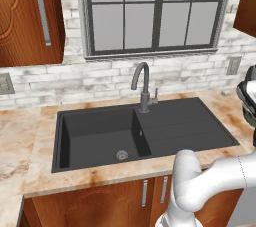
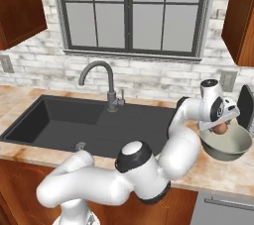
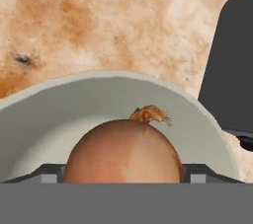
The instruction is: Pick the onion from the sink and place it in the bowl. Then pick the bowl and place it in the microwave. Then close the microwave door and press the start button.
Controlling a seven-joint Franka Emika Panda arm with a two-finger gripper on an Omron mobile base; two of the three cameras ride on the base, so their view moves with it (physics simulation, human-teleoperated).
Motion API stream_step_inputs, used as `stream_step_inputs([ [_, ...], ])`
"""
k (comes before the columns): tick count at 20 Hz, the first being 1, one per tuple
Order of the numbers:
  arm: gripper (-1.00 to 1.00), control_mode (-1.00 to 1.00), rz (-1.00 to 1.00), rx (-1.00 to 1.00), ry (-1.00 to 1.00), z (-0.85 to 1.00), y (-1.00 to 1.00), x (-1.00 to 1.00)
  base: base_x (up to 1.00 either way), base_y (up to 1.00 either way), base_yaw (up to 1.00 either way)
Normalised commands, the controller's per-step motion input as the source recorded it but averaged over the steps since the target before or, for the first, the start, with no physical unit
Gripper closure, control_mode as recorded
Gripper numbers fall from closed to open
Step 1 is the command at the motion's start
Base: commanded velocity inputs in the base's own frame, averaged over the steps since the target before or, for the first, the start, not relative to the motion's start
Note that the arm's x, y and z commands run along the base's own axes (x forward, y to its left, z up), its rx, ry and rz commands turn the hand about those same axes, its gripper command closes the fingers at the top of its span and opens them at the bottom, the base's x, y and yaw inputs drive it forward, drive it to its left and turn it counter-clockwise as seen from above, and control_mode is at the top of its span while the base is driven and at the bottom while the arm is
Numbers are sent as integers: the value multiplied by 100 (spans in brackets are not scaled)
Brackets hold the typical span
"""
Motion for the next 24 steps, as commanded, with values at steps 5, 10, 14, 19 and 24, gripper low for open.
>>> stream_step_inputs([
  [5,-100,-100,0,3,0,-18,-21,-8,0,0,0],
  [10,-100,-100,0,0,0,-8,-3,-16,0,0,0],
  [14,-100,-100,0,0,-5,1,31,-24,0,0,0],
  [19,-100,-100,0,-3,-11,6,58,-60,0,0,0],
  [24,-100,-100,0,-11,-12,1,98,-95,0,0,0],
])
